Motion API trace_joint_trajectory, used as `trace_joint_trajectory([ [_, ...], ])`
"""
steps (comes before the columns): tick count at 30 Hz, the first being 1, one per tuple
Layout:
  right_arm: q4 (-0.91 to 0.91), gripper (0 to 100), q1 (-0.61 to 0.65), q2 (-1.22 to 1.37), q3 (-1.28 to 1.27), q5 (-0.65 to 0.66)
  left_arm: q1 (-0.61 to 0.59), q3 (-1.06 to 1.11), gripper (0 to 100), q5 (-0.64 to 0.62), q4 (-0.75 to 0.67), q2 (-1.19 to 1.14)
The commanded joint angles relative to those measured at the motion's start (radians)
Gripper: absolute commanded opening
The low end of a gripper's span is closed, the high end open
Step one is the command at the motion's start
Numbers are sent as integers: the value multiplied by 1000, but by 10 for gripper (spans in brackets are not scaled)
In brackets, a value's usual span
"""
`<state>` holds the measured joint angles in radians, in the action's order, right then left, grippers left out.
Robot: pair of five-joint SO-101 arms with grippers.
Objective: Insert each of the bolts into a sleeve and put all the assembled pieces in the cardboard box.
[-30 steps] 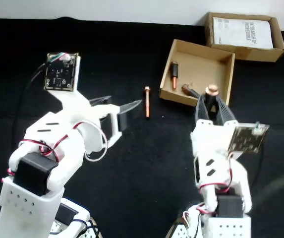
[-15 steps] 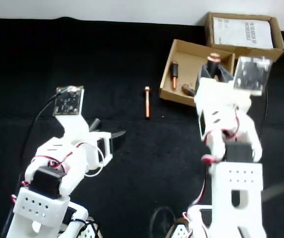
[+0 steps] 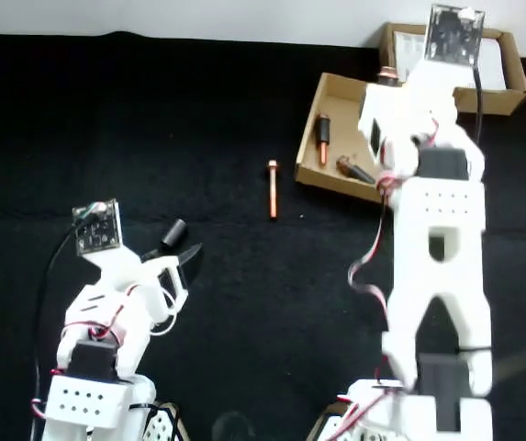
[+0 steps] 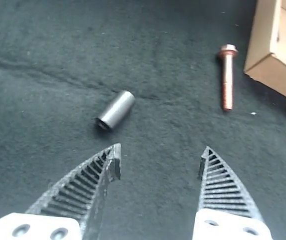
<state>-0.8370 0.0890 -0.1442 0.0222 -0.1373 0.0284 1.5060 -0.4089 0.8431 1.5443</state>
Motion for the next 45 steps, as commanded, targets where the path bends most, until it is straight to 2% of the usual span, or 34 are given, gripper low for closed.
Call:
trace_joint_trajectory([
  [1, -82, 8, -28, 136, 240, -68, -18, 79, 255, -3, -17, 96],
  [4, -147, 8, -30, 269, 401, -92, -18, 177, 255, -3, -41, 196],
  [7, -194, 8, -31, 394, 552, -104, -27, 188, 255, -3, -29, 265],
  [15, -269, 8, -30, 727, 799, -133, -45, 188, 255, 2, 40, 268],
  [18, -272, 8, -28, 845, 869, -160, -45, 188, 255, 2, 38, 268],
  [27, -242, 9, -7, 1142, 1067, -124, -45, 188, 255, 3, 41, 269],
  [33, -231, 17, -5, 1248, 1198, -121, -44, 188, 255, 3, 41, 269],
  [35, -277, 75, 2, 1245, 1239, -121, -44, 188, 255, 3, 41, 269],
  [38, -394, 230, 24, 1245, 1349, -121, -44, 188, 255, 3, 41, 269],
  [40, -489, 295, 50, 1245, 1437, -121, -44, 188, 255, 3, 41, 269],
  [45, -705, 299, 108, 1247, 1730, -75, -44, 188, 255, 3, 41, 269],
])
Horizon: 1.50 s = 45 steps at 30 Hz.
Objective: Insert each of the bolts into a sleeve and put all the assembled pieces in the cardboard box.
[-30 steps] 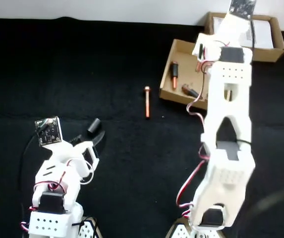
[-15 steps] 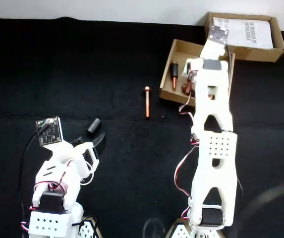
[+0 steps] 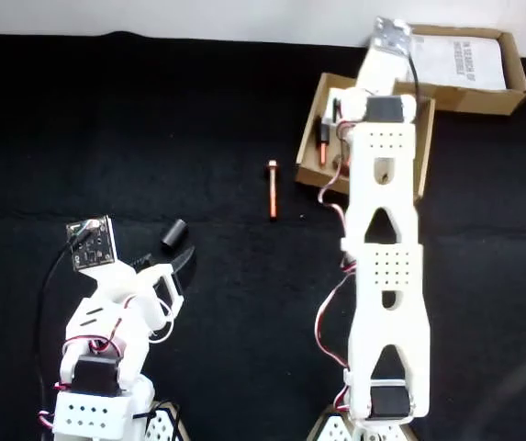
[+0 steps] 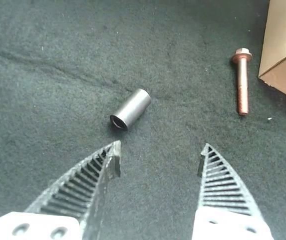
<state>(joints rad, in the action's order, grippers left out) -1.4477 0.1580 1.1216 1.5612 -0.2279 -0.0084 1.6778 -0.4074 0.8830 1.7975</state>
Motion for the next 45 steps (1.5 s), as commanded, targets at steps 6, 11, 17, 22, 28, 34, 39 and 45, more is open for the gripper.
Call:
trace_joint_trajectory([
  [6, -265, 299, 153, -150, 208, -120, -12, 16, 255, 2, 3, 16],
  [11, -314, 272, 288, -254, 200, -176, -48, 16, 255, 2, 31, 16],
  [17, -314, 170, 456, -286, 199, -175, -219, 16, 255, 3, 44, 16],
  [22, -315, 166, 526, -277, 197, -181, -407, 15, 255, 28, 114, 18],
  [28, -315, 163, 573, -183, 199, -186, -631, 16, 255, 152, 195, 18],
  [34, -312, 163, 634, -48, 200, -327, -776, 16, 255, 204, 199, 18],
  [39, -312, 163, 680, 64, 200, -331, -771, 16, 255, 204, 195, 18],
  [45, -312, 163, 739, 139, 203, -388, -745, 16, 255, 207, 196, 18],
])
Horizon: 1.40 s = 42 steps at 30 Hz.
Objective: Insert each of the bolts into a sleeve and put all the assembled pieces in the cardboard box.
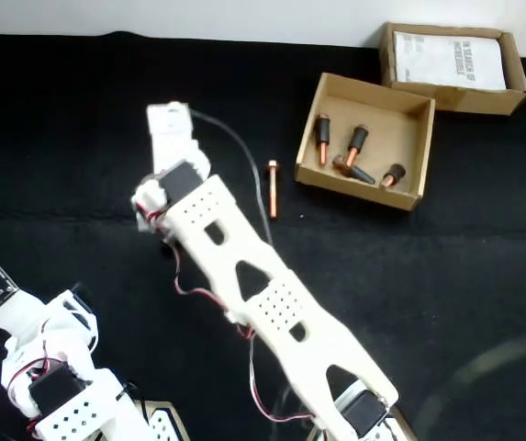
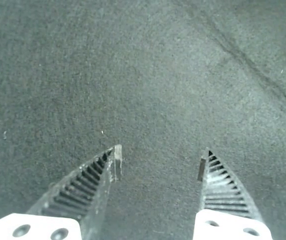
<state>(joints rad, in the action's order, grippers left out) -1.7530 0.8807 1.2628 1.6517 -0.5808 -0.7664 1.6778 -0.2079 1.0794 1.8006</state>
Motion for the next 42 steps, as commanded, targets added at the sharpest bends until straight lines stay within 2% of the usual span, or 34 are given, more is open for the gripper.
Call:
trace_joint_trajectory([
  [1, -7, 163, 19, 5, 113, -44, 13, 16, 255, 8, 0, 15],
  [13, 30, 163, -28, 13, 110, -51, 15, 16, 255, 8, 3, 16],
  [27, 110, 163, -5, 127, 110, -51, 15, 16, 255, 8, 3, 18],
  [29, 125, 136, -10, 136, 111, -51, 15, 16, 255, 8, 3, 19],
  [32, 133, 0, -16, 137, 113, -46, 15, 16, 255, 8, 3, 19],
  [42, 91, 8, -59, 117, 116, -28, 15, 16, 255, 8, -2, 19],
])
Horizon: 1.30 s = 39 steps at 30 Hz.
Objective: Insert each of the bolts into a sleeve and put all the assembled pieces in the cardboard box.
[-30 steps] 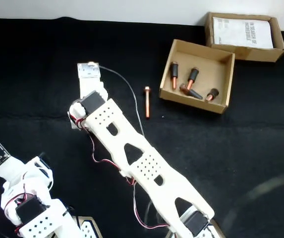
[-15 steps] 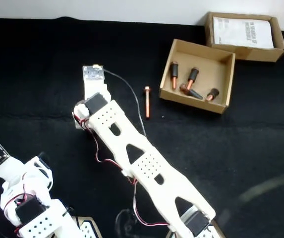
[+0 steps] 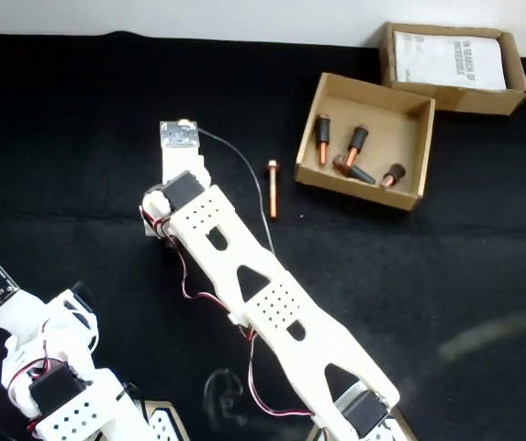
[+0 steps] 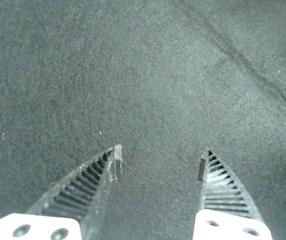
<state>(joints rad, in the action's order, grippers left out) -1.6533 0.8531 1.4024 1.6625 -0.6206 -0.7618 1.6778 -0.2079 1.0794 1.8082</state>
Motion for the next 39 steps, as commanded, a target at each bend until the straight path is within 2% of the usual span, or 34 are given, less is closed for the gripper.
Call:
trace_joint_trajectory([
  [1, -8, 8, -42, -41, 105, 28, 12, 16, 255, 8, -2, 12],
  [9, 58, 8, -177, -262, 105, 161, 12, 16, 255, 8, -2, 8],
  [27, 58, 8, -515, -766, 107, 384, 19, 16, 255, 8, -3, 7],
  [33, 38, 8, -567, -963, 107, 433, 33, 16, 255, 8, -2, 7],
  [39, -84, 8, -567, -1181, 105, 466, 41, 16, 255, 9, 0, 7],
])
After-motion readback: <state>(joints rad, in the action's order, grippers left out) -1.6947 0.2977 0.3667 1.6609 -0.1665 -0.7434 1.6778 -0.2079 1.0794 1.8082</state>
